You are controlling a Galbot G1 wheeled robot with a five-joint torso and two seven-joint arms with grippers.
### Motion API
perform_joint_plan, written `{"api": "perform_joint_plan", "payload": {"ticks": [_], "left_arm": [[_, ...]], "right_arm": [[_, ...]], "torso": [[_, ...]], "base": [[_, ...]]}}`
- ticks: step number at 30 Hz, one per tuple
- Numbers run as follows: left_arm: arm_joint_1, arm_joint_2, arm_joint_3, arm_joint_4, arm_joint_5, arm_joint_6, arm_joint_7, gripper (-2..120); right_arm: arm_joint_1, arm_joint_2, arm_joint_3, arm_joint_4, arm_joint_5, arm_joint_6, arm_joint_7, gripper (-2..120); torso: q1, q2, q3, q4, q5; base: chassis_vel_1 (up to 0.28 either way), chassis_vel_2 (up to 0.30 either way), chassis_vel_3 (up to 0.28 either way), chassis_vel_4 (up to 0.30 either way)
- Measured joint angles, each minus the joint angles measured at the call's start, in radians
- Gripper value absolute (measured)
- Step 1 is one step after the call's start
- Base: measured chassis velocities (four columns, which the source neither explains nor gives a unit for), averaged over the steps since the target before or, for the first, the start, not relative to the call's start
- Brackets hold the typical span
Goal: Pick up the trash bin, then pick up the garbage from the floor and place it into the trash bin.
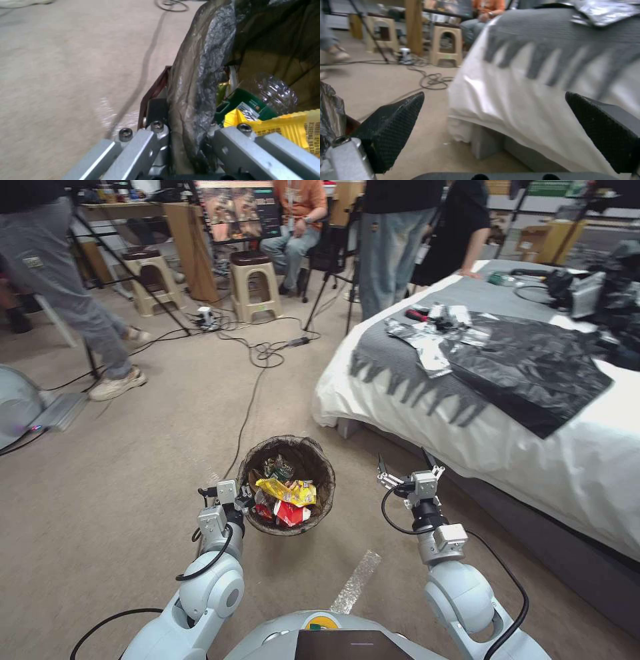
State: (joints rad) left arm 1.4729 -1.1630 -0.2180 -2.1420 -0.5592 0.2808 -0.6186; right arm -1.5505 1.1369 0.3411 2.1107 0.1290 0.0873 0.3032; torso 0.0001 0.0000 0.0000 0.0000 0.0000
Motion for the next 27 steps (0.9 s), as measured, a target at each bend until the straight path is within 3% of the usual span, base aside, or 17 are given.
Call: {"api": "perform_joint_plan", "payload": {"ticks": [27], "left_arm": [[-0.005,-0.005,0.001,0.004,0.001,0.0,0.0,4]], "right_arm": [[-0.001,0.004,0.0,0.001,-0.002,0.004,0.002,100]], "torso": [[0.0,0.0,0.0,0.0,0.0]], "base": [[0.129,0.123,0.122,0.126]]}}
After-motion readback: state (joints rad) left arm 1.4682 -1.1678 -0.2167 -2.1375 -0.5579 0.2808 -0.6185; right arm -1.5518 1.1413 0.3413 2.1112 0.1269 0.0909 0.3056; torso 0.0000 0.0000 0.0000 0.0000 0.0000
